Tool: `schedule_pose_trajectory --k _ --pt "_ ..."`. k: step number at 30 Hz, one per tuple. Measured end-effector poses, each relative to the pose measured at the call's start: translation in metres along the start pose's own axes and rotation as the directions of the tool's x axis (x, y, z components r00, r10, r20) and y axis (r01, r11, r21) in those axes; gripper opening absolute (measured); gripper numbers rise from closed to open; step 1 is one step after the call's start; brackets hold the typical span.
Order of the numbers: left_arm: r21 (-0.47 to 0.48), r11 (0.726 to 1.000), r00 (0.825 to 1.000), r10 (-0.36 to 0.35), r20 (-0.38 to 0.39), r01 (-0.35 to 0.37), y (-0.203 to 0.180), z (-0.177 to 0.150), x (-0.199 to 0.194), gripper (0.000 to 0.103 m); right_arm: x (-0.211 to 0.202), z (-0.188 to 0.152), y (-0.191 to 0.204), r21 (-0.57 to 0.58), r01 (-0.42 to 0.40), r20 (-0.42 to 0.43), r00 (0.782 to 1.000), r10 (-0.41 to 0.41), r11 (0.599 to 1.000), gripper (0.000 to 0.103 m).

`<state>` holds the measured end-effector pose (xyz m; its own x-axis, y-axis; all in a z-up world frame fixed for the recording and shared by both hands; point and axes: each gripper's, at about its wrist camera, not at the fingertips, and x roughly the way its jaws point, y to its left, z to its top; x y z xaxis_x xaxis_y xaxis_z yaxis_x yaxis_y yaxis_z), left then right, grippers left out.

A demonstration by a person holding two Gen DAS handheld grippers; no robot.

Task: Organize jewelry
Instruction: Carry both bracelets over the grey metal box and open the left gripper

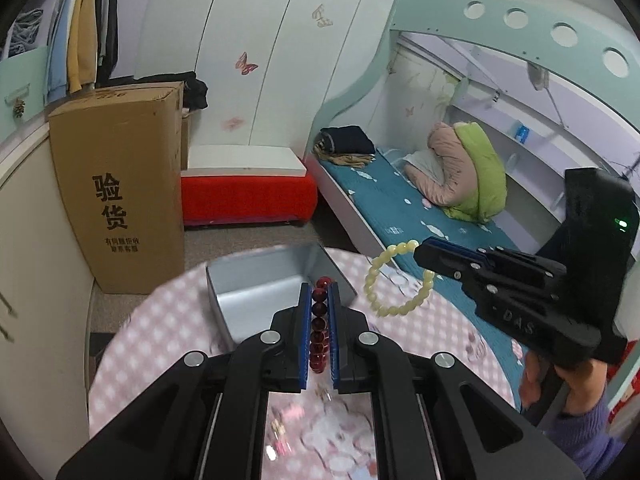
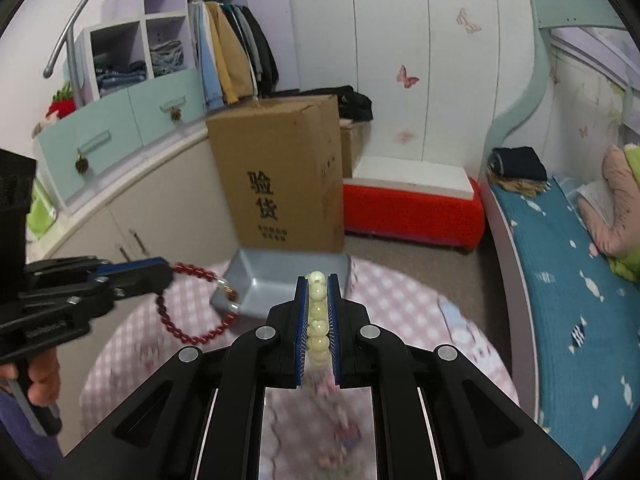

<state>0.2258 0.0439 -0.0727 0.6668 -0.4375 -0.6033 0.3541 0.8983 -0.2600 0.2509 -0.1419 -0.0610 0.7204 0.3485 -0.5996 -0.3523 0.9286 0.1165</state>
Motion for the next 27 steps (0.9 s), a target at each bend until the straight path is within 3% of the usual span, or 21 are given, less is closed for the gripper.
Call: schedule_pose_trajectory --k 6,13,27 --pt "-0.046 0.997 0.996 0.064 -0.067 -0.067 0.024 0.019 0.051 0.006 0.044 0.022 0.007 0.0 0.009 -0.017 1.0 -0.009 1.0 0.01" --pt "-0.07 0.99 0.979 0.111 -0.172 -0.125 0.047 0.003 0.1 0.006 0.097 0.007 0.01 0.017 0.0 -0.102 0.995 0.002 1.0 0.01" --pt "-0.044 0.984 0.966 0.159 -0.202 -0.172 0.052 -0.006 0.112 0.007 0.122 -0.018 0.003 0.054 -0.013 -0.175 0.984 0.022 0.998 0.01"
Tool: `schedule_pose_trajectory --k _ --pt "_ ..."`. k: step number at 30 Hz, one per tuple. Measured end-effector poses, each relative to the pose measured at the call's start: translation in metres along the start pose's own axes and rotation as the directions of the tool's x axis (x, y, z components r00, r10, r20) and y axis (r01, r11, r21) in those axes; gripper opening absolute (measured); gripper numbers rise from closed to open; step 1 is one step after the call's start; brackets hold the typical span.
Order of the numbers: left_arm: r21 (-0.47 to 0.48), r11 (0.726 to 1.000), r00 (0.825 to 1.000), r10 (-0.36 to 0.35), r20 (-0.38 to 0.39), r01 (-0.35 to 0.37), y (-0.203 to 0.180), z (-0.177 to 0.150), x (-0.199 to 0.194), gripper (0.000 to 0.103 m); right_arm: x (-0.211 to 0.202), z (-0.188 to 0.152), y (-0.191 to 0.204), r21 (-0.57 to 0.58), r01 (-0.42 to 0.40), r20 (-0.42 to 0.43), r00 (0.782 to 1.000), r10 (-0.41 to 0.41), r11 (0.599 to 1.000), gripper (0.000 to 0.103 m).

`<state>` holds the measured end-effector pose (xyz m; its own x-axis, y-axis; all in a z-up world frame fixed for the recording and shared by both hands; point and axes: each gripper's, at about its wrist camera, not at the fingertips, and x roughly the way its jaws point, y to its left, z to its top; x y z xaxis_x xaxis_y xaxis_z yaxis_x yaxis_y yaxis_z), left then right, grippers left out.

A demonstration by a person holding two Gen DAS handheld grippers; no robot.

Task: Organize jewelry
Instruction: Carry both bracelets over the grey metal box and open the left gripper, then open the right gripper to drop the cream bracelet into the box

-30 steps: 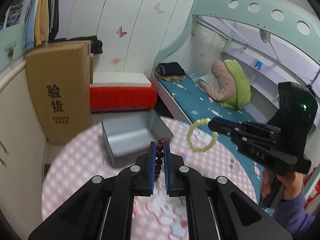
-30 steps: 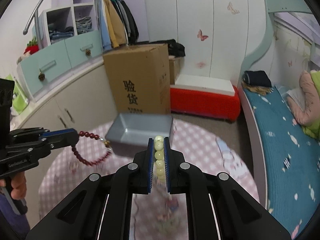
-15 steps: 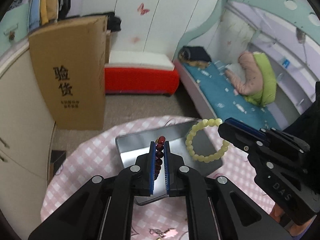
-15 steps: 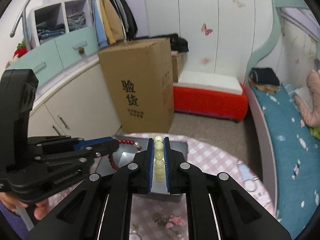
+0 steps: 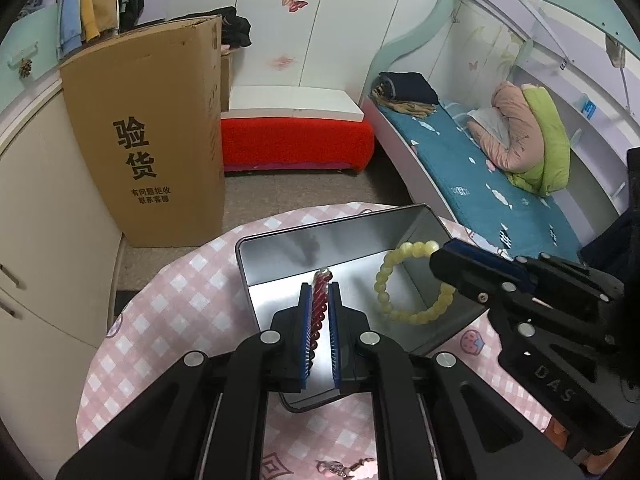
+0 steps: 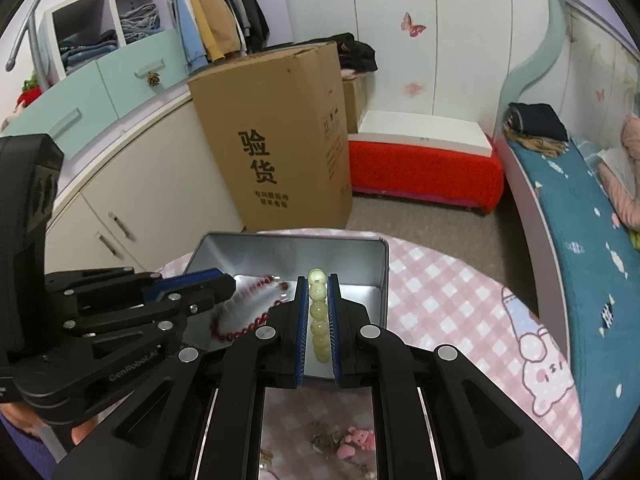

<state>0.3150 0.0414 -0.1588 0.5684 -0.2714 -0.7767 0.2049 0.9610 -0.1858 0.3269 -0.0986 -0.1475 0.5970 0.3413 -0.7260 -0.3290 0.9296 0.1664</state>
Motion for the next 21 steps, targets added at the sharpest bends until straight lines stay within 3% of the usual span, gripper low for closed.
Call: schedule_pose_trajectory --k 2,5,8,11,17,18,20,21 --pt "-0.003 1.0 1.0 -0.004 0.002 0.004 0.0 -0.001 -0.001 0.01 0.003 -0.003 -0.001 0.001 0.005 -0.01 1.0 -0.005 1.0 0.01" --pt "-0.005 1.0 1.0 0.004 0.012 -0.004 -0.001 -0.001 -0.004 0.026 0.005 -0.007 -0.001 0.003 0.01 -0.019 1.0 -0.01 1.0 0.01" --pt "-0.008 1.0 1.0 -0.002 0.024 0.002 -0.002 -0.001 -0.011 0.03 0.004 -0.009 -0.004 0.011 0.012 -0.021 1.0 -0.011 1.0 0.01" --pt "-0.016 1.0 0.999 0.004 0.047 -0.003 -0.001 -0.003 -0.021 0.042 0.003 -0.01 -0.007 0.022 0.018 -0.021 1.0 -0.017 1.0 0.012" --pt "-0.018 1.0 0.996 0.013 0.091 -0.012 -0.001 -0.011 -0.047 0.05 -0.008 -0.011 -0.005 0.029 0.044 -0.009 0.999 -0.044 0.999 0.014" --pt "-0.017 1.0 0.995 0.017 0.097 -0.015 -0.001 -0.013 -0.052 0.05 -0.011 -0.011 -0.004 0.028 0.048 -0.007 0.999 -0.048 0.998 0.016" --pt "-0.016 1.0 0.994 0.02 0.107 -0.018 -0.001 -0.019 -0.061 0.05 -0.021 -0.013 -0.004 0.033 0.054 0.015 0.998 -0.055 0.998 0.049" --pt "-0.014 1.0 0.993 0.025 0.113 -0.024 -0.002 -0.023 -0.065 0.051 -0.026 -0.014 -0.004 0.037 0.056 0.028 0.998 -0.057 0.998 0.053"
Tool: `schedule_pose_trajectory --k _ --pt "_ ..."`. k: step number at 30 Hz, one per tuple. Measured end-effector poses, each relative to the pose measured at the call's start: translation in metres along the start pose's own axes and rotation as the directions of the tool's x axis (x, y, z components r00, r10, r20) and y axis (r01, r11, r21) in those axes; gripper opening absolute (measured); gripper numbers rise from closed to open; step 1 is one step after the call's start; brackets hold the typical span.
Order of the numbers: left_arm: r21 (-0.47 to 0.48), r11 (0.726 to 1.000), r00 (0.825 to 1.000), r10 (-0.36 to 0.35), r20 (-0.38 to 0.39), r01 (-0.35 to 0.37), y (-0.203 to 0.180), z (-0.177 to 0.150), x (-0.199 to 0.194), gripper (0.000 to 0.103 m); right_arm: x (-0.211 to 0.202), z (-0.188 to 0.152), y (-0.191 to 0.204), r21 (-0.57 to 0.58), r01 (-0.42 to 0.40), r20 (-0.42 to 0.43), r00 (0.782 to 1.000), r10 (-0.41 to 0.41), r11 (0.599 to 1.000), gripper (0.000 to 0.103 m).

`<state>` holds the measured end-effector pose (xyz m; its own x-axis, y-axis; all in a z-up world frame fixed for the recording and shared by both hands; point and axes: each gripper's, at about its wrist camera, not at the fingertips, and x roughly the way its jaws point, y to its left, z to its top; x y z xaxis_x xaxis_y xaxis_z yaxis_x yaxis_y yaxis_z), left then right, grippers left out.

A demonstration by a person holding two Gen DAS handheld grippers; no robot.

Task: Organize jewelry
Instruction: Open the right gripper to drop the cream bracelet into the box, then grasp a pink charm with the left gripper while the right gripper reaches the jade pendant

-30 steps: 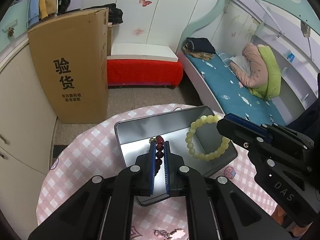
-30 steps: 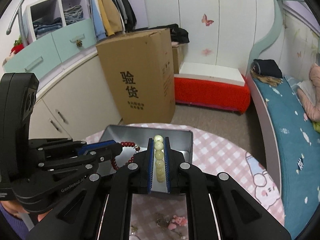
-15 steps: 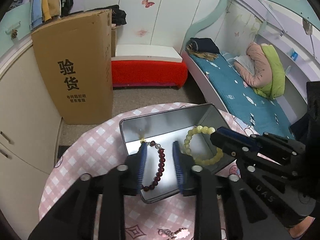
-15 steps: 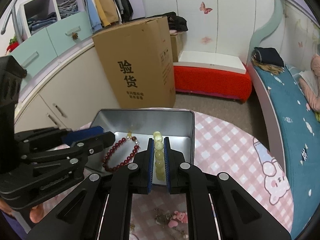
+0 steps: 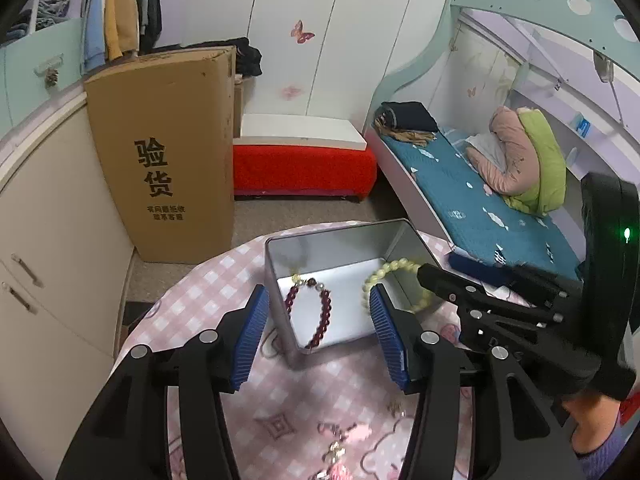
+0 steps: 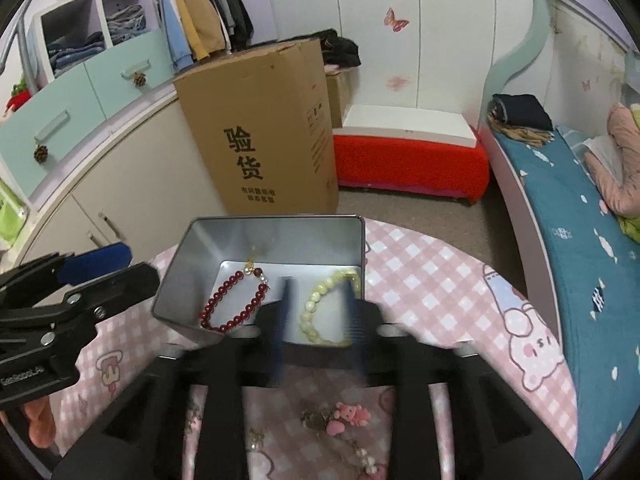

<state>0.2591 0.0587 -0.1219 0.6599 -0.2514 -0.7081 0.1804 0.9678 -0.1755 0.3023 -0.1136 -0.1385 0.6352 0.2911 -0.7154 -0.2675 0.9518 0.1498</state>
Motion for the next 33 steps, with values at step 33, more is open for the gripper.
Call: schedule_pose_trajectory --k 33 --pt "0.109 0.982 0.979 0.168 -0.114 -0.155 -0.028 -0.136 0.011 0.039 -0.081 -0.159 -0.045 0.076 0.084 -0.049 0.996 -0.08 0.994 0.06"
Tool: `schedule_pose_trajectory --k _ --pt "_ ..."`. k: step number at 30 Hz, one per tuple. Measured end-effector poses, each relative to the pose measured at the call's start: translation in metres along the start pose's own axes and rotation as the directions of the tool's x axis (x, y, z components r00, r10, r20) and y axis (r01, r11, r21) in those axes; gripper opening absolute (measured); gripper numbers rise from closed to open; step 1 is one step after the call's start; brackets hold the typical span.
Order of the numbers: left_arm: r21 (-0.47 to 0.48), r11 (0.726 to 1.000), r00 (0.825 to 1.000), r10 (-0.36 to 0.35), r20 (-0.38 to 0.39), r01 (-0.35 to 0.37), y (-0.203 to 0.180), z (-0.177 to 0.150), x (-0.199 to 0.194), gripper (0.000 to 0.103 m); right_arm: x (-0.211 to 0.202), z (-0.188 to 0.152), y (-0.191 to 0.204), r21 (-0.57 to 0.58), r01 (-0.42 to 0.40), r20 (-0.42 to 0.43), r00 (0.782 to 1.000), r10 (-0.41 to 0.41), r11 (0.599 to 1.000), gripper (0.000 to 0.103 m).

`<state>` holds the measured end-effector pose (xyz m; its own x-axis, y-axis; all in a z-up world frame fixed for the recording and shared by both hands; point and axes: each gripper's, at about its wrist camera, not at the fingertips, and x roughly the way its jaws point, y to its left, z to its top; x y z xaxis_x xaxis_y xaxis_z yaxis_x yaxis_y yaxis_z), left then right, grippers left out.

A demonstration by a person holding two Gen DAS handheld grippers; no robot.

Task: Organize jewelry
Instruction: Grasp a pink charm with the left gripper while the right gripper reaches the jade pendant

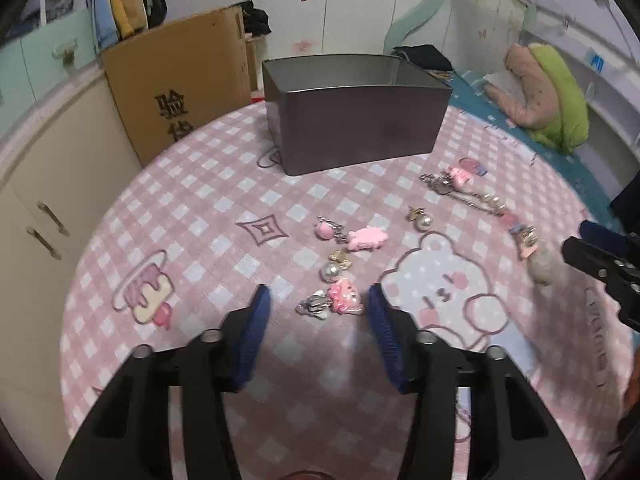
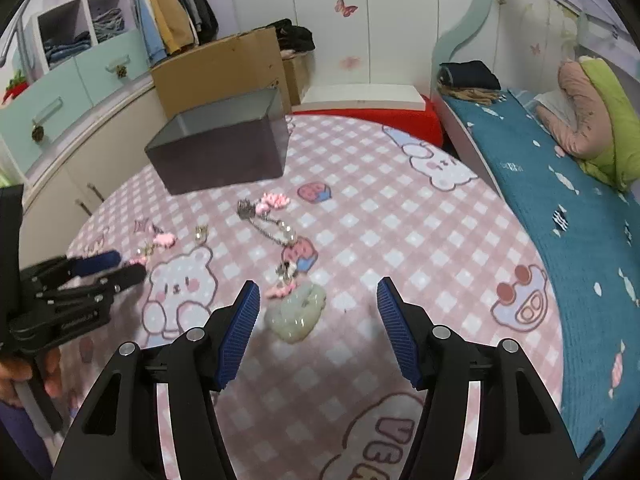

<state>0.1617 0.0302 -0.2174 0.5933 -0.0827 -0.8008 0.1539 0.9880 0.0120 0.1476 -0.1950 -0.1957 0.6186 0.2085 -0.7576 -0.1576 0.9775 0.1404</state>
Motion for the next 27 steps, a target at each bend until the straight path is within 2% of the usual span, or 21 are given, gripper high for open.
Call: schedule_pose_trajectory --k 2,3,4,5,13,17,20,24,26,27 --pt "0.001 1.0 1.0 -0.005 0.005 0.005 0.001 0.0 -0.001 0.034 0.002 -0.003 0.001 -0.002 -0.001 -0.008 1.0 0.001 1.0 0.06" --pt "0.0 1.0 1.0 0.0 0.005 0.0 0.002 0.001 -0.001 0.027 0.003 -0.005 0.001 -0.002 0.0 -0.011 1.0 0.0 1.0 0.06" --pt "0.0 1.0 1.0 -0.001 0.004 0.001 0.004 0.001 -0.001 0.025 0.005 -0.006 0.001 -0.001 0.001 -0.015 1.0 -0.001 1.0 0.06" --pt "-0.004 1.0 1.0 0.0 0.004 0.0 0.006 0.002 -0.001 0.019 0.005 -0.007 0.001 -0.001 -0.002 -0.017 1.0 0.002 1.0 0.06" --pt "-0.022 0.999 0.999 -0.042 0.011 0.042 0.014 -0.001 -0.004 0.018 0.013 -0.008 0.006 -0.024 0.0 -0.029 1.0 0.0 1.0 0.06" --pt "-0.056 0.993 0.995 -0.1 0.01 0.1 0.019 -0.004 -0.01 0.018 0.019 -0.007 0.008 -0.032 0.003 -0.039 0.999 -0.005 0.999 0.06" --pt "-0.057 0.992 0.994 -0.11 0.022 0.111 0.019 -0.005 -0.017 0.018 0.024 -0.006 0.011 -0.038 0.0 -0.046 0.999 -0.002 0.999 0.06" --pt "-0.061 0.988 0.99 -0.139 0.033 0.141 0.017 -0.004 -0.025 0.018 0.03 -0.005 0.017 -0.066 0.026 -0.045 0.999 -0.029 0.997 0.059" --pt "-0.058 0.987 0.989 -0.146 0.04 0.148 0.016 -0.004 -0.029 0.018 0.03 -0.005 0.017 -0.08 0.04 -0.043 0.998 -0.043 0.996 0.04" --pt "-0.057 0.986 0.987 -0.152 0.041 0.155 0.015 -0.004 -0.03 0.018 0.03 -0.005 0.016 -0.082 0.04 -0.043 0.998 -0.044 0.996 0.039"
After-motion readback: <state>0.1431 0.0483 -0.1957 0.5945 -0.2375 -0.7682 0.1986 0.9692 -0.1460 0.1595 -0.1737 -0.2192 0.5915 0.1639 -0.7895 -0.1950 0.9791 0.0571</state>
